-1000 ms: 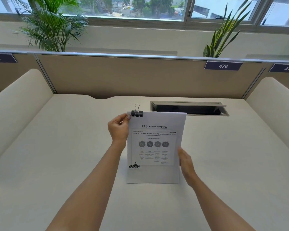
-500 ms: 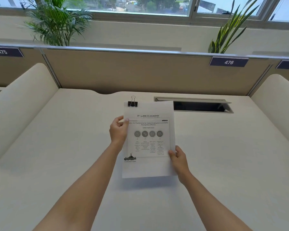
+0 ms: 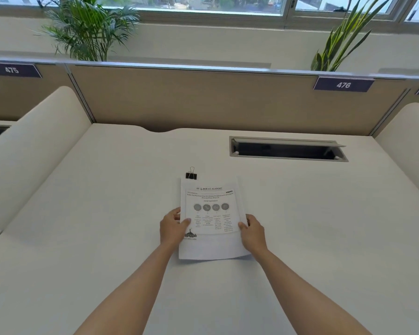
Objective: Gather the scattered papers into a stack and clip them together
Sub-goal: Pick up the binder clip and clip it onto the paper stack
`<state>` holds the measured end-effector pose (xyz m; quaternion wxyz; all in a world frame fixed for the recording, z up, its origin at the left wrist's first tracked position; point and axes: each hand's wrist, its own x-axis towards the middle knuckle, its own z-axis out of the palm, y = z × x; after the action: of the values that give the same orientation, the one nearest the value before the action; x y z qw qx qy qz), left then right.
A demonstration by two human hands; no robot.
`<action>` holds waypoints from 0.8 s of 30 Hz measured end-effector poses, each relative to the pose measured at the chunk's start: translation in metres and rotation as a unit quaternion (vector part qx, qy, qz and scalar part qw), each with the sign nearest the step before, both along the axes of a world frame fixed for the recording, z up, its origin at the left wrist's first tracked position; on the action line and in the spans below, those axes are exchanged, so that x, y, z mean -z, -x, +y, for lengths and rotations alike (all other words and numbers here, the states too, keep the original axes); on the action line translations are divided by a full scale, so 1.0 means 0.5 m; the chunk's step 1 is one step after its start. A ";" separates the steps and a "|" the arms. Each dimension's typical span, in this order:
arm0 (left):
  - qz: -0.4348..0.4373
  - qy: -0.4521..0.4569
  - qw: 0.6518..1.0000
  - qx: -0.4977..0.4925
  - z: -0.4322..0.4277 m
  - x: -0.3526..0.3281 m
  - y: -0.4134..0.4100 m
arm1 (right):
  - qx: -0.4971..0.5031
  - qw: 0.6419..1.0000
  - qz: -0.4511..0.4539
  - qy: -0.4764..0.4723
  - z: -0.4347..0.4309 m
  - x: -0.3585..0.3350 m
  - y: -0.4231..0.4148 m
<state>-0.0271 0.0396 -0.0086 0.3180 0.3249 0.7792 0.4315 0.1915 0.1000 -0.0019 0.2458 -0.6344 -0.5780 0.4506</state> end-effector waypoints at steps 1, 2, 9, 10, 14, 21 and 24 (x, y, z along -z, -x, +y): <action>0.006 0.001 1.000 0.005 -0.004 0.003 0.002 | -0.001 1.000 -0.012 -0.010 -0.001 0.001 0.000; 0.009 0.001 1.000 0.013 -0.007 0.002 0.003 | -0.006 0.999 -0.028 -0.021 -0.002 0.002 0.000; 0.262 0.004 0.956 0.130 -0.046 0.023 0.001 | -0.150 0.965 -0.174 -0.130 -0.019 0.014 -0.049; 0.291 -0.037 0.940 0.172 -0.059 0.026 0.001 | -0.183 0.958 -0.167 -0.146 -0.024 0.015 -0.063; 0.327 -0.099 0.887 0.310 -0.112 0.051 0.006 | -0.318 0.921 -0.145 -0.169 -0.048 0.031 -0.122; 0.354 -0.102 0.884 0.287 -0.140 0.077 0.027 | -0.343 0.909 -0.143 -0.190 -0.047 0.058 -0.128; 0.378 -0.103 0.890 0.233 -0.126 0.080 0.035 | -0.341 0.905 -0.171 -0.188 -0.025 0.060 -0.089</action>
<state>-0.0444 -0.0234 -0.0487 0.0551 0.6668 0.6934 0.2673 0.2360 0.0873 -0.0321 0.0896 -0.4080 -0.8660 0.2748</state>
